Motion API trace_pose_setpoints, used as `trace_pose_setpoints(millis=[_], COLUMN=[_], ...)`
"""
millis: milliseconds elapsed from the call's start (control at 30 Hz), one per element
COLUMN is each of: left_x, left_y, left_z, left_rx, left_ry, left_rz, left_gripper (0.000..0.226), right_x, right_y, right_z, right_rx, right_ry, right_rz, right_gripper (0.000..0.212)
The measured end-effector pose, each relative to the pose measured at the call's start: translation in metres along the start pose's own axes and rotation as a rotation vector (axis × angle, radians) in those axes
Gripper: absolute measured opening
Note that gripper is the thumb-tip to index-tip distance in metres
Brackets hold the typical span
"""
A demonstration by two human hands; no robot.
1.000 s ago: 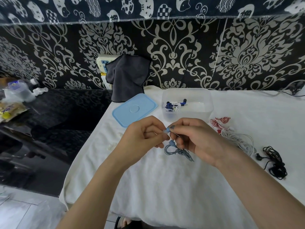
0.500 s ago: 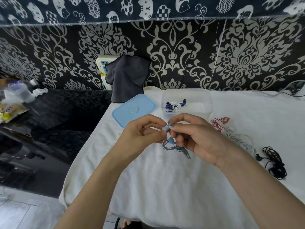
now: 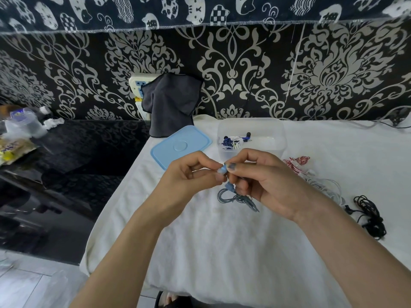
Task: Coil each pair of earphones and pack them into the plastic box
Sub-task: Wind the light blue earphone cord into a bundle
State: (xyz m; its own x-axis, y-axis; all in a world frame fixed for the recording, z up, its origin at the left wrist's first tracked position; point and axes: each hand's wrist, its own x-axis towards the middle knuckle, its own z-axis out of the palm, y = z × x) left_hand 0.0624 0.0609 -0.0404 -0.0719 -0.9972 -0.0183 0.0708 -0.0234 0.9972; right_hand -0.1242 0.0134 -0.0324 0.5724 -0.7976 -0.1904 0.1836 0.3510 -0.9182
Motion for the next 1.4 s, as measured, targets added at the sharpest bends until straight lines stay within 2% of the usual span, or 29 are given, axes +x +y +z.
trace_pose_setpoints(millis=[167,367,467,833,1067,1233,1400], left_x=[0.000,0.000,0.000,0.001,0.000,0.003,0.005], left_y=[0.003,0.003,0.002,0.000,0.000,-0.002,-0.003], left_z=[-0.001,-0.004,-0.004,-0.004,-0.001,0.002,0.005], left_rx=[-0.062,-0.147,-0.119,-0.040,-0.135,-0.133,-0.145], left_ry=[-0.064,-0.150,-0.118,-0.014,-0.061,-0.034,-0.007], left_rz=[-0.011,-0.065,-0.032,0.083,0.040,0.019,0.030], left_gripper=[0.013,0.015,0.016,0.011,0.010,0.013,0.016], right_x=[-0.001,-0.002,-0.001,0.000,-0.003,-0.001,0.001], right_y=[-0.003,-0.001,0.001,0.013,0.013,0.013,0.014], right_z=[0.000,0.001,0.003,0.016,0.022,0.024,0.022], right_rx=[0.067,0.093,0.123,0.283,0.396,0.496,0.577], right_ry=[-0.048,-0.073,-0.061,0.019,0.030,0.075,0.052], right_rz=[0.040,0.049,0.048,0.011,0.047,0.098,0.147], right_gripper=[0.005,0.014,0.006,0.011,0.009,0.016,0.009])
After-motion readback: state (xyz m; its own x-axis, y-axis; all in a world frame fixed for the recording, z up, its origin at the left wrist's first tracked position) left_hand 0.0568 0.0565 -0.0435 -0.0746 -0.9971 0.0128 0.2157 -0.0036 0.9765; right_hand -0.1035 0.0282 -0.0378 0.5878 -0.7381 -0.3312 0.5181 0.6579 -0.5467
